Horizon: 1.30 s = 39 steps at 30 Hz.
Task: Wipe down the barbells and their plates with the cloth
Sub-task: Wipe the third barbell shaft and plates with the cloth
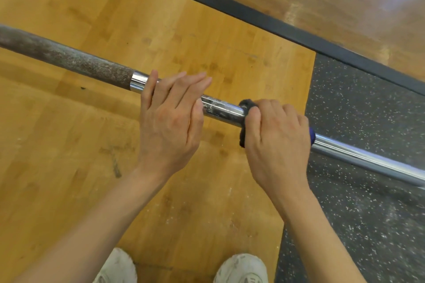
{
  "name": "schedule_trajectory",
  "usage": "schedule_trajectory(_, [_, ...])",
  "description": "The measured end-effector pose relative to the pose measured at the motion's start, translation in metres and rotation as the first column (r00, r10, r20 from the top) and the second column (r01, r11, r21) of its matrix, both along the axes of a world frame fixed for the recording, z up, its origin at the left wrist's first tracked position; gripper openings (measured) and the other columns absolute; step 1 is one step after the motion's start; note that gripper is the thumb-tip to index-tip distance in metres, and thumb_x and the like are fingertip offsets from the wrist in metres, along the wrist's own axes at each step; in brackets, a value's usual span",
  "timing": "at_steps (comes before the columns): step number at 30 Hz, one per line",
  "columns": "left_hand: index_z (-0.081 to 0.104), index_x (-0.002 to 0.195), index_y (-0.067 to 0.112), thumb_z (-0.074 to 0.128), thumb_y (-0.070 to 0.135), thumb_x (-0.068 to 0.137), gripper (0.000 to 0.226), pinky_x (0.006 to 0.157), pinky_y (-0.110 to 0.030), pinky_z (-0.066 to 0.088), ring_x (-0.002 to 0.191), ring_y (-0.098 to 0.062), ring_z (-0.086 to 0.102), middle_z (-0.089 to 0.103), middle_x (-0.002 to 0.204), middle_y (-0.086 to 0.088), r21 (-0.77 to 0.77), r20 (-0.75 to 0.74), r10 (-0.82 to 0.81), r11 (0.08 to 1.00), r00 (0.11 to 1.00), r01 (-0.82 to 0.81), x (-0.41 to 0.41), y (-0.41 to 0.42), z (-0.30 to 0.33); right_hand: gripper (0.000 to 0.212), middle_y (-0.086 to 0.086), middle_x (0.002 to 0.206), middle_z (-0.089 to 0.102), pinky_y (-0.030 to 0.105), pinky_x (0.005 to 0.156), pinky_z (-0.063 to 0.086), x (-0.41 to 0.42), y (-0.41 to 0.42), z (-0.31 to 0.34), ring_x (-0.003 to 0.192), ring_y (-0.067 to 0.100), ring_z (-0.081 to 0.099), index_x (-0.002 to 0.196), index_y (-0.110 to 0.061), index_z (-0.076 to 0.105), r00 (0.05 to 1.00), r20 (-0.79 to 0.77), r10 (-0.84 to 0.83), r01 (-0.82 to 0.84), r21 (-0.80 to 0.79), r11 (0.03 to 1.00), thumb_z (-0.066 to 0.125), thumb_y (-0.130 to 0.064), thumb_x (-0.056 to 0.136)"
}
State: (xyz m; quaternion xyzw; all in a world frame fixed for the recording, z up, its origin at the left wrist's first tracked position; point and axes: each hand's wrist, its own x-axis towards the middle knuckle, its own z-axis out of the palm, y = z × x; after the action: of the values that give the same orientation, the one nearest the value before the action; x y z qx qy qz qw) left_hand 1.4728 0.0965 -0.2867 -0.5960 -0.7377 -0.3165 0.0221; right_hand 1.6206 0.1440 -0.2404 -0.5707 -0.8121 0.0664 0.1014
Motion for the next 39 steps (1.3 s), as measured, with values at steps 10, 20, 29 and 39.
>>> schedule_trajectory(10, [0.060, 0.138, 0.017, 0.024, 0.025, 0.107, 0.048, 0.123, -0.036, 0.007, 0.131, -0.018, 0.047, 0.059, 0.140, 0.005, -0.003, -0.016, 0.014, 1.000, 1.000, -0.014, 0.003, -0.012, -0.004, 0.033, -0.001, 0.073, 0.039, 0.040, 0.070, 0.048, 0.011, 0.033, 0.046, 0.065, 0.022, 0.039, 0.073, -0.020, 0.023, 0.902, 0.311, 0.298, -0.100, -0.521, 0.848, 0.032, -0.020, 0.105])
schedule_trajectory(20, [0.051, 0.146, 0.017, 0.028, 0.024, 0.105, 0.048, 0.124, -0.035, 0.003, 0.141, -0.018, 0.039, 0.050, 0.150, 0.005, -0.031, -0.044, -0.006, 1.000, 0.999, 0.005, 0.003, -0.020, -0.005, 0.035, -0.006, 0.058, 0.030, 0.032, 0.052, 0.025, 0.026, -0.006, 0.007, 0.050, 0.021, 0.027, 0.068, -0.019, 0.036, 0.990, 0.098, 0.102, -0.104, 0.014, 0.995, 0.029, -0.025, 0.103])
schedule_trajectory(29, [0.047, 0.149, 0.016, 0.027, 0.024, 0.106, 0.048, 0.124, -0.036, 0.005, 0.146, -0.019, 0.034, 0.046, 0.154, 0.005, -0.072, -0.033, -0.045, 0.997, 0.998, 0.043, 0.000, -0.018, 0.000, 0.035, 0.005, 0.112, 0.063, 0.042, 0.101, 0.041, -0.023, -0.036, -0.026, 0.106, 0.027, 0.058, 0.118, -0.013, 0.062, 0.991, -0.104, 0.088, -0.075, 0.122, 0.990, 0.031, -0.026, 0.109])
schedule_trajectory(39, [0.052, 0.145, 0.011, 0.026, 0.018, 0.105, 0.048, 0.125, -0.047, 0.001, 0.151, -0.025, 0.026, 0.046, 0.154, 0.000, 0.029, 0.089, -0.050, 0.998, 0.995, 0.048, -0.024, -0.024, 0.012, 0.041, 0.002, 0.066, 0.042, 0.035, 0.055, 0.029, -0.047, 0.030, 0.008, 0.060, 0.028, 0.041, 0.068, -0.015, 0.035, 0.971, 0.227, 0.068, -0.015, -0.226, 0.974, 0.030, -0.026, 0.108])
